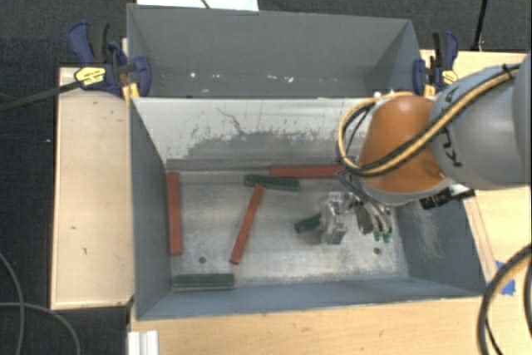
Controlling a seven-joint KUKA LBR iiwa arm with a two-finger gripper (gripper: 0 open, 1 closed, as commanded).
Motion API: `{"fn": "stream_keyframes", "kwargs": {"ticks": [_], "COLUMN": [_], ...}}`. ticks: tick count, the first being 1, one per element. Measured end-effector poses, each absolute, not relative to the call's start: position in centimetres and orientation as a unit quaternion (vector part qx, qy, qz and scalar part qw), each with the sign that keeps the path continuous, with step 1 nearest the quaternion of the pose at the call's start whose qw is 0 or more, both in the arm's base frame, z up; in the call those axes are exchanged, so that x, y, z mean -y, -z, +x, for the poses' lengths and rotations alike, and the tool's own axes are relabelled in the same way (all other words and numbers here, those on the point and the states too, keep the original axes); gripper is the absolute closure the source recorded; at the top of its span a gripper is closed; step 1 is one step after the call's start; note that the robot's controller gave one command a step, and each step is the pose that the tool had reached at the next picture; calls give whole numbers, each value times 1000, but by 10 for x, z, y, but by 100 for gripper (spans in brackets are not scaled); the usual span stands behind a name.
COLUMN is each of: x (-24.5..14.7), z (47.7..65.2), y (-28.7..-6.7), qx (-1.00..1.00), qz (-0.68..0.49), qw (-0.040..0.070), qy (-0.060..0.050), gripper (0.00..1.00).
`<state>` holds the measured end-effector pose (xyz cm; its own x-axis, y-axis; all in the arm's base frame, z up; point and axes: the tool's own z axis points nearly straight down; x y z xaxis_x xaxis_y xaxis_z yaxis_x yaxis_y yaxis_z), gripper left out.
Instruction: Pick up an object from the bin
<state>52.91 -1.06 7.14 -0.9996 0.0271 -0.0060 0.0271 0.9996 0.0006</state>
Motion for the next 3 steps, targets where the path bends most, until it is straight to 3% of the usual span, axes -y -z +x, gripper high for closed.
{"fn": "stream_keyframes", "kwargs": {"ticks": [1, 2, 3], "x": [10, 10, 1], "z": [528, 528, 543], "y": [-70, -70, -76], "qx": [-1000, -1000, -999], "qz": [14, 15, 51], "qw": [2, 2, -1], "qy": [0, 0, 0], "gripper": [0, 0, 0]}}
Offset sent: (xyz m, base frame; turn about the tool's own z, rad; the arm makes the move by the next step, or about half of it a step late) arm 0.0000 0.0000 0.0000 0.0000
